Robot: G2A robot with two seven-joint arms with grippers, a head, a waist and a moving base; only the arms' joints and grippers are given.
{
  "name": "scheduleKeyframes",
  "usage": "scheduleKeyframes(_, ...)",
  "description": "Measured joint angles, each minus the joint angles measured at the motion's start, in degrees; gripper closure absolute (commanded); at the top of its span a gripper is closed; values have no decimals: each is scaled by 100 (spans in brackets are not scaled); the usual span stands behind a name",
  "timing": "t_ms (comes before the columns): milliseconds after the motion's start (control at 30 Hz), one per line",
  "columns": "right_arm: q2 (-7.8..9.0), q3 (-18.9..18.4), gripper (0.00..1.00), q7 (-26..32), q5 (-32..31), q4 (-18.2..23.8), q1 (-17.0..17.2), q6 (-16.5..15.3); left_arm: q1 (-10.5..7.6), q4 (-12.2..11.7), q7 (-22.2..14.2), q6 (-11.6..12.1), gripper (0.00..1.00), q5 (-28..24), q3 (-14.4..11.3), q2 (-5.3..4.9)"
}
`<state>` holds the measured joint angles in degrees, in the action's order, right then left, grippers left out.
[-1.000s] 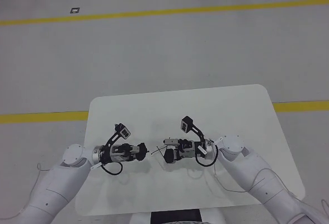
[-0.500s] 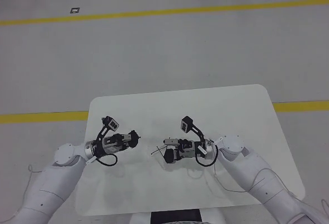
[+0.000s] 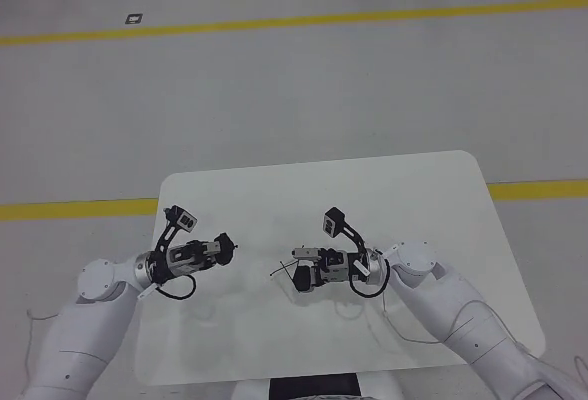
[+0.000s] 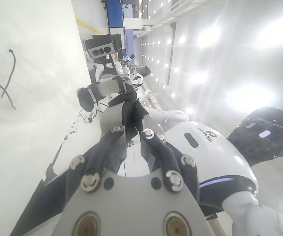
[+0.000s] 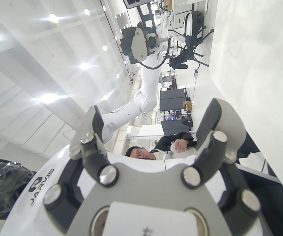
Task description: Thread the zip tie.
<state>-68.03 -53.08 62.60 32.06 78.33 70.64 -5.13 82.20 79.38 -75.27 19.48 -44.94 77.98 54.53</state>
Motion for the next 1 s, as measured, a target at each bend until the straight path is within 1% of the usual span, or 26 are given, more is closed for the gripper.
scheduleKeyframes(167,0,0,0,0,0,0,0,0,-1,6,9,0,100,5,0,1)
scheduleKeyframes(233,0,0,0,0,0,0,0,0,-14,103,172,0,100,74,39,14)
scheduleKeyframes(267,0,0,0,0,0,0,0,0,-18,163,203,0,100,113,93,22)
scheduleKeyframes(300,0,0,0,0,0,0,0,0,-2,215,148,0,100,101,188,40)
scheduleKeyframes(367,0,0,0,0,0,0,0,0,21,251,-16,0,100,85,356,79)
scheduleKeyframes(433,0,0,0,0,0,0,0,0,25,260,-150,0,100,265,552,143)
scheduleKeyframes(500,0,0,0,0,0,0,0,0,17,267,-280,0,100,475,682,232)
scheduleKeyframes(567,0,0,0,0,0,0,0,0,-9,239,-401,0,100,612,764,321)
scheduleKeyframes(600,0,0,0,0,0,0,0,0,-28,203,-444,0,100,762,803,380)
scheduleKeyframes(667,0,0,0,0,0,0,0,0,-68,166,-404,0,100,1101,870,466)
scheduleKeyframes(700,0,0,0,0,0,0,0,0,-79,161,-382,0,100,1273,904,529)
scheduleKeyframes(767,0,0,0,0,0,0,0,0,-90,146,-376,0,100,1388,979,626)
scheduleKeyframes(1000,0,0,0,0,0,0,0,0,-82,199,-435,0,100,1746,1426,1001)
